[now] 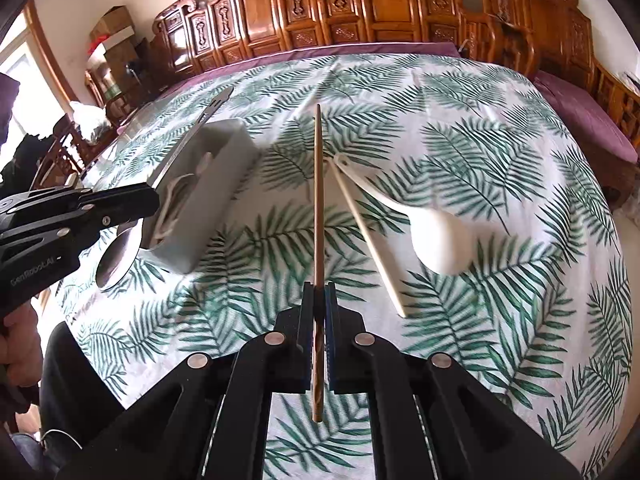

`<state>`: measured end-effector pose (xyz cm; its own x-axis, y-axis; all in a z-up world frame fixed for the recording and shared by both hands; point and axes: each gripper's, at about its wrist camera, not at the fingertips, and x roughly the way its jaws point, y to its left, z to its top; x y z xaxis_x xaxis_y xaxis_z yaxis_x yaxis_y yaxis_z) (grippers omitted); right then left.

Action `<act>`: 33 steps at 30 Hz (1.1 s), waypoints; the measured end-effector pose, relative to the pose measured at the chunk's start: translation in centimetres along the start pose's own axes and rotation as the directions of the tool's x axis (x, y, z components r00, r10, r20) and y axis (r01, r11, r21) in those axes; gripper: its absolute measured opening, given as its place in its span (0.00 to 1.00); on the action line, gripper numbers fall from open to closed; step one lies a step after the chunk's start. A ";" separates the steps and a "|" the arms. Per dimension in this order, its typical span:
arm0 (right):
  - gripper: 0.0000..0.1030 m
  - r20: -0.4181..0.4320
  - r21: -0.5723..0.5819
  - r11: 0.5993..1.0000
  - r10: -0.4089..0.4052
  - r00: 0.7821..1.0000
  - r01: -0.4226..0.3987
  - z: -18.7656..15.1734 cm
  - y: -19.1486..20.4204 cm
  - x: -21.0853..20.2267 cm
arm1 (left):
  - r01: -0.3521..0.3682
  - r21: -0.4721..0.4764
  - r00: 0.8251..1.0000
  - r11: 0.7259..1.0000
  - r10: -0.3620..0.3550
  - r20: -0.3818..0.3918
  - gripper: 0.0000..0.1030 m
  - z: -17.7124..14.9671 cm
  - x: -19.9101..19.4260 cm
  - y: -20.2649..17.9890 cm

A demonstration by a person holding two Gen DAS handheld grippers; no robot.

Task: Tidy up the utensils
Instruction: 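Lower the smiley-face spoon into the tray with the left gripper and release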

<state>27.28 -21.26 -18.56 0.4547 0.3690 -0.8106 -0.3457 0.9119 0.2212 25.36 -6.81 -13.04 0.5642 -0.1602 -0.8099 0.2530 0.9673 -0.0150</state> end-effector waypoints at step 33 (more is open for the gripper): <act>0.06 -0.027 -0.117 0.992 0.045 0.999 -0.048 5.5 8.1 3.0 | -0.073 -0.173 0.997 0.982 0.066 -0.045 0.05 0.0 4.4 12.4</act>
<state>30.31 -11.76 -16.24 0.4165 0.4052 -0.8138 -0.4606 0.8659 0.1954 30.97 4.52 -16.76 0.5434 -0.0870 -0.8350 0.0719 0.9958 -0.0570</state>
